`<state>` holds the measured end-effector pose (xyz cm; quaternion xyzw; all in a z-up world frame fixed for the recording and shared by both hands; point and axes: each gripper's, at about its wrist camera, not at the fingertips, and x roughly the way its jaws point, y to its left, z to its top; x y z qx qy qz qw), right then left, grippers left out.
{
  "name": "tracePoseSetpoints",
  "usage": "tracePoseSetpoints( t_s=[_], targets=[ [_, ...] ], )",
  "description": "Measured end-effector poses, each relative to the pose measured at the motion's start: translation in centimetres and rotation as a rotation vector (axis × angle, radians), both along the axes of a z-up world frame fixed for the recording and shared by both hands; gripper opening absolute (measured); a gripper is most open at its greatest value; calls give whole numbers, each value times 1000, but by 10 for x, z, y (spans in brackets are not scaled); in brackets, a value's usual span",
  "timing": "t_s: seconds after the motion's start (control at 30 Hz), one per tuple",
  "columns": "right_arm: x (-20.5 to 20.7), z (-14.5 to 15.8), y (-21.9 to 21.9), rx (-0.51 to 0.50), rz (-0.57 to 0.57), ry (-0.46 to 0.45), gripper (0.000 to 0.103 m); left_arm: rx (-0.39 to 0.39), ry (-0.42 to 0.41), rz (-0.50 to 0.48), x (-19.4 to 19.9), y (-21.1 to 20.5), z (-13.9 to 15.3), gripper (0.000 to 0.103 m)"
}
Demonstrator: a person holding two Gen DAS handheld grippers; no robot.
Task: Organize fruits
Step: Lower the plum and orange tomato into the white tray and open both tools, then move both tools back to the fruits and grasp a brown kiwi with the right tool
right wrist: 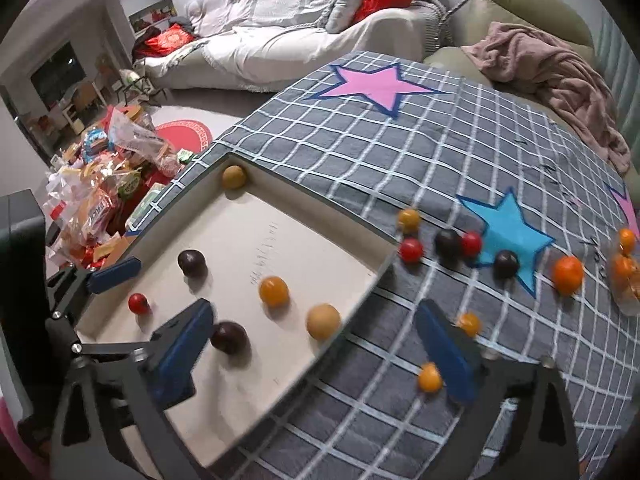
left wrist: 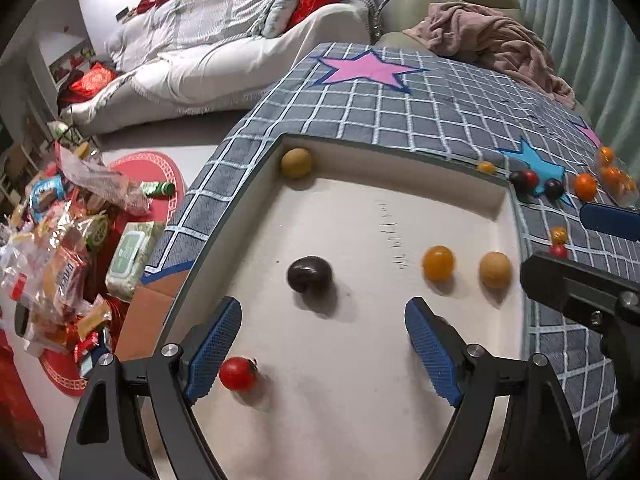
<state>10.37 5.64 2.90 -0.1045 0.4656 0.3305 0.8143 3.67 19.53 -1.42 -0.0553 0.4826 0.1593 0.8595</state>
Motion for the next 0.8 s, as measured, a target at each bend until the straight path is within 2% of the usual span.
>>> tracePoseSetpoints(
  t_s=[0.47,0.67,0.8],
  targets=[
    [-18,-14,-78,-53,-70,-26,103,16,-22,-111,-6,-59,23,85],
    [-17,-39,-119,-91,-152,-9,103,-14,-59,-224,-14,-96,31,85],
    [-14,-51,-130,-102,-187,1,103,-41,-81,-303,-19,-124,31,85]
  ],
)
